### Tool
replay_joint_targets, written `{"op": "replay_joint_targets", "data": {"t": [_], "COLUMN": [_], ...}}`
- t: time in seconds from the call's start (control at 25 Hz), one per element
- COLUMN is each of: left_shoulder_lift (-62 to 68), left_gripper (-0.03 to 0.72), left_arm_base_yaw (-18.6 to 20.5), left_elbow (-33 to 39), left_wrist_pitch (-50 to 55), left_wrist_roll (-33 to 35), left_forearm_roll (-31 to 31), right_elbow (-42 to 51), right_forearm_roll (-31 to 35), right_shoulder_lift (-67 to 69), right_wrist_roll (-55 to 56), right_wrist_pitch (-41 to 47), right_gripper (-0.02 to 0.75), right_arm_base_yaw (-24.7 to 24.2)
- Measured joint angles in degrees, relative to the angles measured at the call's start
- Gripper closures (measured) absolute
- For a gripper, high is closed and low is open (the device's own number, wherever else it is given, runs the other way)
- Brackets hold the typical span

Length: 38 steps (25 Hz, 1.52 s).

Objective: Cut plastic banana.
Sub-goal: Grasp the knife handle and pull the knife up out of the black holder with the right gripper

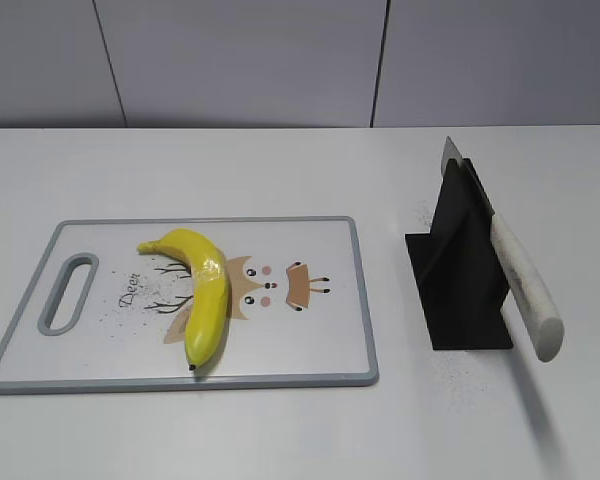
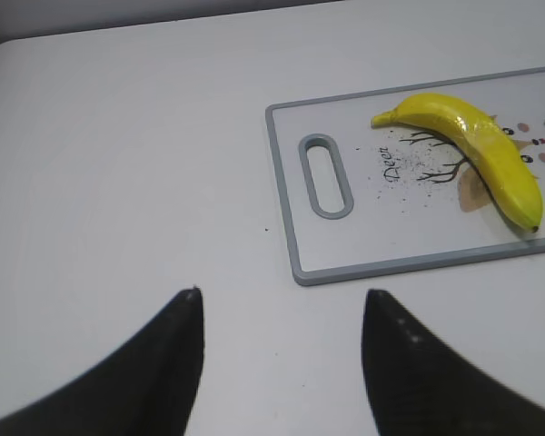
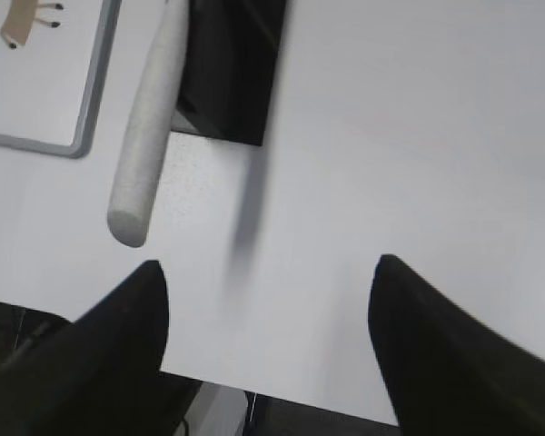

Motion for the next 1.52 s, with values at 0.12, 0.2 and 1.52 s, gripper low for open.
{"op": "replay_joint_targets", "data": {"t": [0.12,0.2,1.52], "left_shoulder_lift": [0.00,0.00,0.00], "left_gripper": [0.152,0.152,0.152], "left_arm_base_yaw": [0.00,0.00,0.04], "left_elbow": [0.00,0.00,0.00], "left_wrist_pitch": [0.00,0.00,0.00], "left_wrist_roll": [0.00,0.00,0.00], "left_forearm_roll": [0.00,0.00,0.00], "right_elbow": [-2.16,-4.04,-7.60], "right_forearm_roll": [0.00,0.17,-3.11], "right_shoulder_lift": [5.62,9.30,38.91], "right_wrist_roll": [2.50,4.38,22.45], "right_wrist_pitch": [0.00,-0.05,-6.66], "right_gripper": [0.216,0.216,0.575], "right_arm_base_yaw": [5.10,8.54,16.94]}}
